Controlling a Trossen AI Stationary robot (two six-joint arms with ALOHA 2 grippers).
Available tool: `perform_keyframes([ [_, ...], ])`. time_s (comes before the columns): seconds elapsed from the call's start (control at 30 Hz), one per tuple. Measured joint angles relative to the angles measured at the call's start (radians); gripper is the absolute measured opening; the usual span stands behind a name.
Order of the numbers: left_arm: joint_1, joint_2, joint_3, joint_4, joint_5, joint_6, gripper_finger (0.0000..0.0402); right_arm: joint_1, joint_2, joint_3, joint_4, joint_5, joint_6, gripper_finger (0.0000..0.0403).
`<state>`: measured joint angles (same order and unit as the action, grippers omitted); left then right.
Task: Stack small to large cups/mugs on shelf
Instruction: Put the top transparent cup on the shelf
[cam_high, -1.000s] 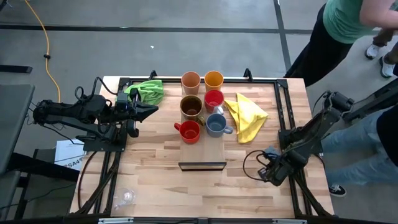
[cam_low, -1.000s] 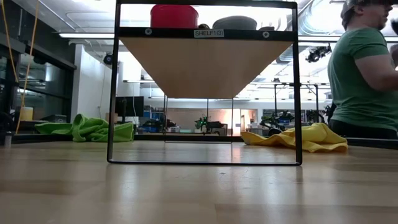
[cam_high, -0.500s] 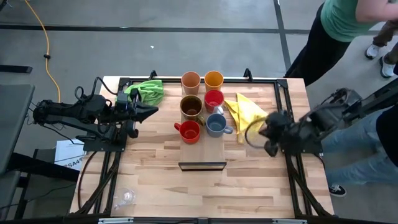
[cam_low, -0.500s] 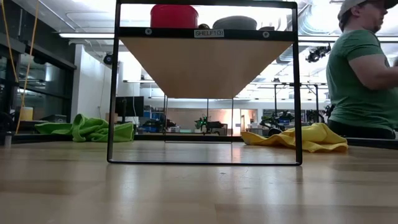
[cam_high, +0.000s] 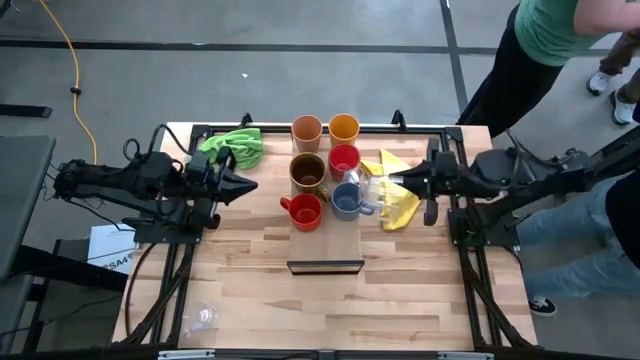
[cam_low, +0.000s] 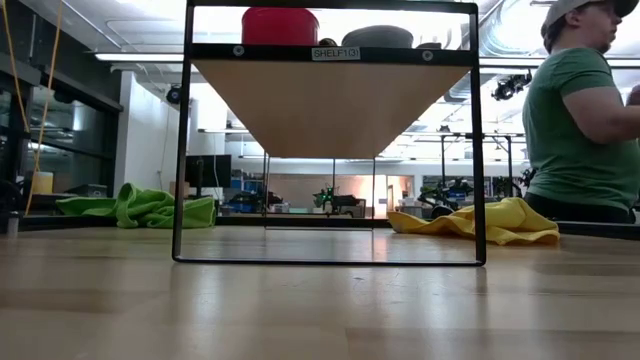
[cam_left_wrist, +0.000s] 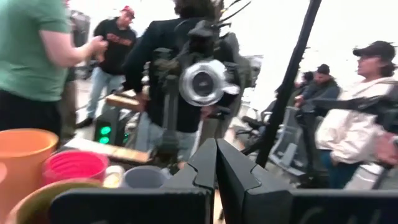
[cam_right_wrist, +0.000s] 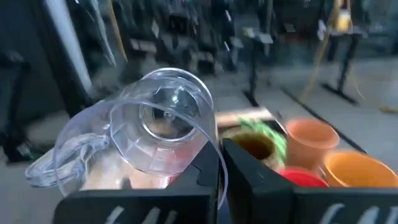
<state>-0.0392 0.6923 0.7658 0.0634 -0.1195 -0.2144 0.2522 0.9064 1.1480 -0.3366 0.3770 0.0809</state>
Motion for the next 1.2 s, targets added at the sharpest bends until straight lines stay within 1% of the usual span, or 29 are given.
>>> perform_keyframes([
  [0.1,0.0,0.055,0.016,0.047,0.035,0.017,0.0,-0.05,-0.049,-0.112,0.186,-0.067,-0.009,0.0],
  [0.2,0.0,0.105,0.057,0.023,0.024,0.06,0.0,-0.076,-0.069,-0.169,0.257,-0.116,0.006,0.0],
  [0.37,0.0,0.131,0.12,0.015,-0.055,0.127,0.0,-0.089,-0.061,-0.181,0.248,-0.123,0.023,0.0],
  [0.67,0.0,0.115,0.132,0.012,-0.063,0.132,0.0,-0.089,-0.061,-0.181,0.248,-0.123,0.026,0.0],
  [0.73,0.0,0.115,0.132,0.01,-0.065,0.133,0.0,-0.089,-0.061,-0.175,0.239,-0.107,0.042,0.0],
  [0.83,0.0,0.115,0.132,0.011,-0.065,0.132,0.0,-0.089,-0.032,-0.091,0.127,-0.078,0.07,0.0],
  [0.93,0.0,0.115,0.132,0.008,-0.077,0.132,0.0,-0.089,0.05,0.065,-0.102,-0.077,0.114,0.0],
  [1.03,0.0,0.115,0.132,0.004,-0.083,0.132,0.0,-0.089,0.173,0.24,-0.336,-0.151,0.161,0.0],
  [1.13,0.0,0.115,0.132,-0.016,-0.101,0.132,0.0,-0.089,0.314,0.423,-0.589,-0.259,0.216,0.0],
  [1.2,0.0,0.115,0.132,-0.023,-0.116,0.132,0.0,-0.088,0.408,0.528,-0.758,-0.302,0.256,0.0],
])
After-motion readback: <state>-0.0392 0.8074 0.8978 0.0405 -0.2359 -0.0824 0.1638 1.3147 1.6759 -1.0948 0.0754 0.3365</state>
